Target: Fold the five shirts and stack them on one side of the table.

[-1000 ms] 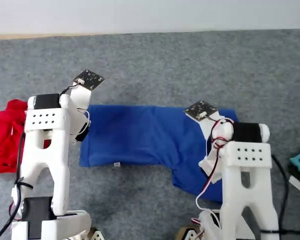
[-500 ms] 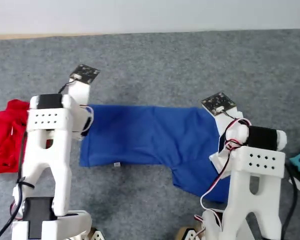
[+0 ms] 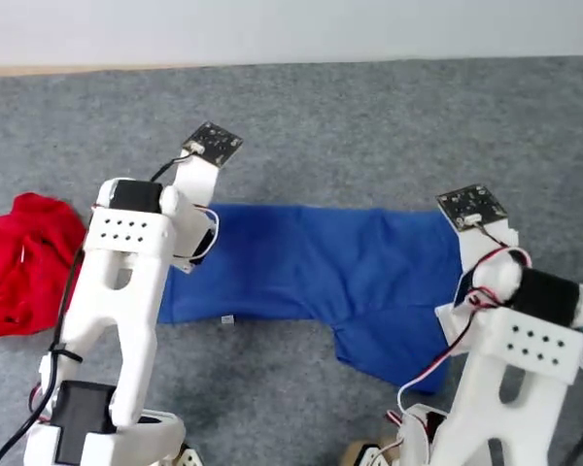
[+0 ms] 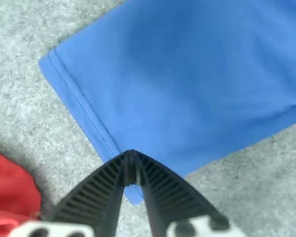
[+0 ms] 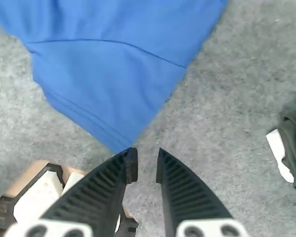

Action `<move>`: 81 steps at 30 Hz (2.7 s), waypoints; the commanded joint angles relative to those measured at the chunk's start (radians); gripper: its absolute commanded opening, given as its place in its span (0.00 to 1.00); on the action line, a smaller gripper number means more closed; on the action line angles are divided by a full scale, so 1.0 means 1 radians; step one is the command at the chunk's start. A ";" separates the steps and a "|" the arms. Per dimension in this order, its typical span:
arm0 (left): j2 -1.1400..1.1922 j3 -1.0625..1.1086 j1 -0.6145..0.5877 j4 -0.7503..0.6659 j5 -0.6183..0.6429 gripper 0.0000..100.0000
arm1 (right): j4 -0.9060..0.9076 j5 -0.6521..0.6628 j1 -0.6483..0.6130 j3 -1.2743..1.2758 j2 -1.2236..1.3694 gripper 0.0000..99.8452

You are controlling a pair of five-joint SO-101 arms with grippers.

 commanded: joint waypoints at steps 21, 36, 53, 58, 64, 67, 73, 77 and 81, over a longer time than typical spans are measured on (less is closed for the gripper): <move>-0.026 -0.130 0.632 -0.199 0.040 0.00 | 0.005 0.005 0.625 -0.048 -0.558 0.01; 0.354 -0.237 0.896 -0.250 0.077 0.00 | 0.010 0.006 0.777 -0.003 -0.777 0.01; 0.554 -0.440 0.937 -0.058 0.020 0.20 | 0.007 0.005 0.773 0.049 -0.901 0.01; 0.628 -0.530 0.930 0.025 -0.048 0.21 | 0.005 0.008 0.773 0.101 -0.905 0.01; 0.697 -0.654 0.864 0.029 -0.058 0.21 | -0.002 0.011 0.771 0.104 -0.905 0.01; 0.723 -0.723 0.832 0.029 -0.057 0.20 | -0.048 0.011 0.771 0.118 -0.905 0.01; 0.779 -0.786 0.818 0.031 -0.055 0.20 | -0.104 0.012 0.771 0.147 -0.905 0.01; 0.821 -0.786 0.818 0.034 -0.054 0.20 | -0.099 0.048 0.771 0.149 -0.905 0.01; 0.844 -0.786 0.818 0.037 -0.054 0.20 | -0.102 0.048 0.771 0.149 -0.905 0.01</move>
